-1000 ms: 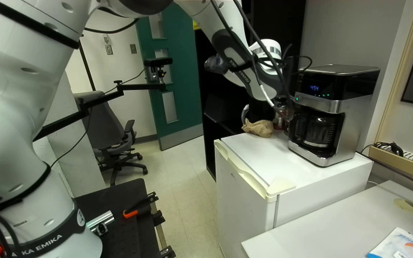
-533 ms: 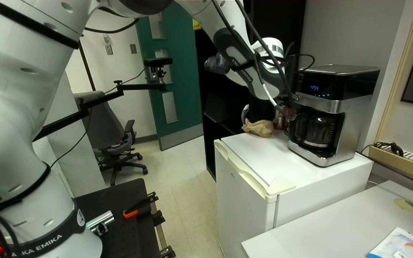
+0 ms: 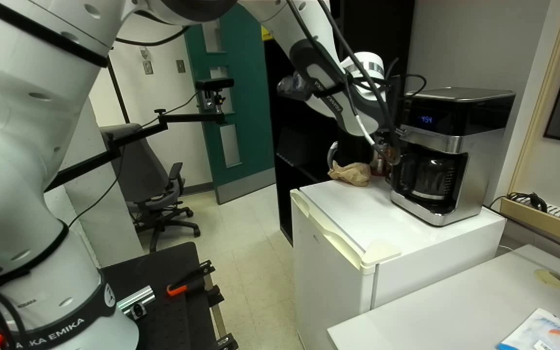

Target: Turn off the coffeemaker.

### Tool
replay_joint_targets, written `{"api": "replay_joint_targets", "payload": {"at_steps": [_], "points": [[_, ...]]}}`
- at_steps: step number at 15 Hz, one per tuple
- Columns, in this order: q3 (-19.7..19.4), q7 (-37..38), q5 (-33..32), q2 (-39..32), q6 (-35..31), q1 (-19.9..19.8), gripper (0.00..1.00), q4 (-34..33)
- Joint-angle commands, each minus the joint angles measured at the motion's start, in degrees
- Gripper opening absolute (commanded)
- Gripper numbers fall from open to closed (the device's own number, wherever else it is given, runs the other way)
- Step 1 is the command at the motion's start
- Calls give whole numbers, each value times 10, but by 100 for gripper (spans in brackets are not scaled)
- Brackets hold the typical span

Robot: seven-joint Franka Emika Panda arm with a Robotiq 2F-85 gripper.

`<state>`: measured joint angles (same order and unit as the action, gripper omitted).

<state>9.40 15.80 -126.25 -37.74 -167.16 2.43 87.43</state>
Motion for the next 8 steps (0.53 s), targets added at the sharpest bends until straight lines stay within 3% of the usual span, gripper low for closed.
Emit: {"api": "replay_joint_targets", "payload": {"at_steps": [1, 5, 8], "points": [[1, -2, 4, -27, 6, 0, 0, -39], [-1, -2, 7, -11, -4, -3, 0, -20], [-6, -3, 9, 28, -16, -8, 0, 34]]}}
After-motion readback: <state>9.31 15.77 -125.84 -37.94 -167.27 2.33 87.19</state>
